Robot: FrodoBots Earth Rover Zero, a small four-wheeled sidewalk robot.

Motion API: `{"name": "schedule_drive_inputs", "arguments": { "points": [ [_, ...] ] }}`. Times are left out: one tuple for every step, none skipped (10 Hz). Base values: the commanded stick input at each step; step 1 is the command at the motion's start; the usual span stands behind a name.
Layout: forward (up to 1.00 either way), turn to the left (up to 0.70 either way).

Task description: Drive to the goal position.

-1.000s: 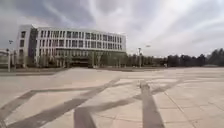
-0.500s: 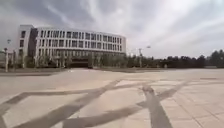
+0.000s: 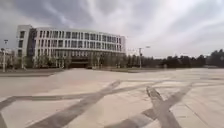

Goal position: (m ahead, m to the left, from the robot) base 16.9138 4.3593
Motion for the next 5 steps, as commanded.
{"name": "schedule_drive_inputs", "arguments": {
  "points": [
    [0.70,0.00],
    [0.70,0.00],
    [0.70,0.00],
    [0.70,0.00],
    [0.70,0.00]
  ]
}}
